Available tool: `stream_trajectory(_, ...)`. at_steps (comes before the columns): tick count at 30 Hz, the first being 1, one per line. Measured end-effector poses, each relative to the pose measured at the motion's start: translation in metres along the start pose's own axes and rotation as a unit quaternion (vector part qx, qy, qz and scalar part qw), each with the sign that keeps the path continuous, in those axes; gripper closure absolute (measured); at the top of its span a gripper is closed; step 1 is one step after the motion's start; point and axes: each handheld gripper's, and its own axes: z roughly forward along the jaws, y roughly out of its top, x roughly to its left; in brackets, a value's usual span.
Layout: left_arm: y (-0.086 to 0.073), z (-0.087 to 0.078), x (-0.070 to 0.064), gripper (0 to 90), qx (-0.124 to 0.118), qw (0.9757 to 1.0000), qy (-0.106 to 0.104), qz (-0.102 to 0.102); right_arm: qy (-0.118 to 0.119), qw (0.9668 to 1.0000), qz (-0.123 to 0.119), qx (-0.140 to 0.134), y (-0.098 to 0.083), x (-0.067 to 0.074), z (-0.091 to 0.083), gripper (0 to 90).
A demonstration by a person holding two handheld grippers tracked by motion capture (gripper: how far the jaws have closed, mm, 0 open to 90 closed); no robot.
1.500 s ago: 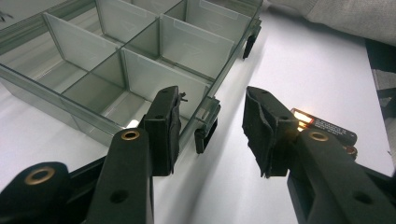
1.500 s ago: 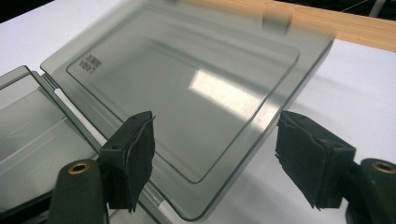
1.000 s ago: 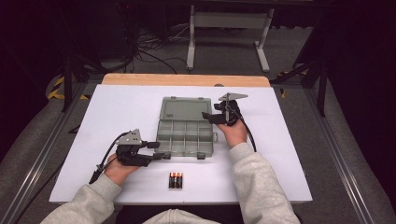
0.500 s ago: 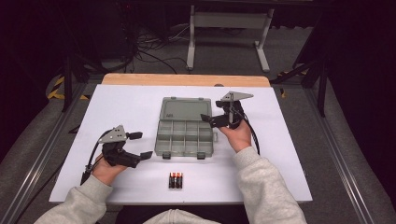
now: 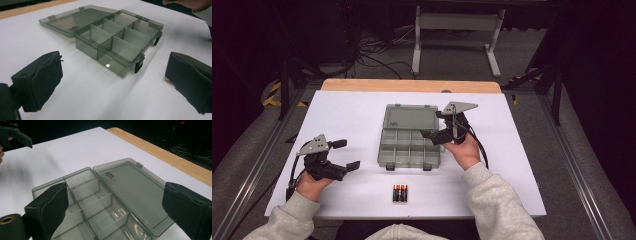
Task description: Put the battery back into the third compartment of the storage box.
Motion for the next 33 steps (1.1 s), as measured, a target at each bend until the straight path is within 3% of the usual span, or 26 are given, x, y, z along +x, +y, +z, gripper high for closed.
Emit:
stream_trajectory(6, -0.003, -0.006, -0.001, 5.0, -0.009, 0.9999, -0.009, 0.01, 0.013, 0.9995, -0.026, 0.013, 0.006, 0.01, 0.0, 7.3)
stream_trajectory(14, -0.005, -0.011, -0.002, 4.5, -0.033, 0.9994, -0.009, 0.001, 0.03, 0.996, -0.067, 0.051, 0.013, 0.028, 0.002, 8.1)
stream_trajectory(15, -0.005, -0.011, -0.002, 4.2, -0.037, 0.9993, -0.007, 0.004, 0.034, 0.994, -0.077, 0.069, 0.016, 0.034, 0.003, 8.7)
stream_trajectory(17, -0.006, -0.012, -0.002, 3.9, -0.042, 0.9991, -0.002, 0.007, 0.038, 0.9931, -0.08, 0.077, 0.017, 0.037, 0.003, 8.7)
stream_trajectory(23, -0.008, -0.011, -0.003, 2.3, -0.052, 0.9987, 0.006, 0.002, 0.056, 0.9861, -0.096, 0.124, 0.019, 0.051, 0.009, 8.7)
stream_trajectory(33, -0.01, -0.011, -0.003, 2.4, -0.048, 0.9988, 0.006, -0.006, 0.084, 0.9699, -0.118, 0.196, 0.019, 0.067, 0.018, 9.9)
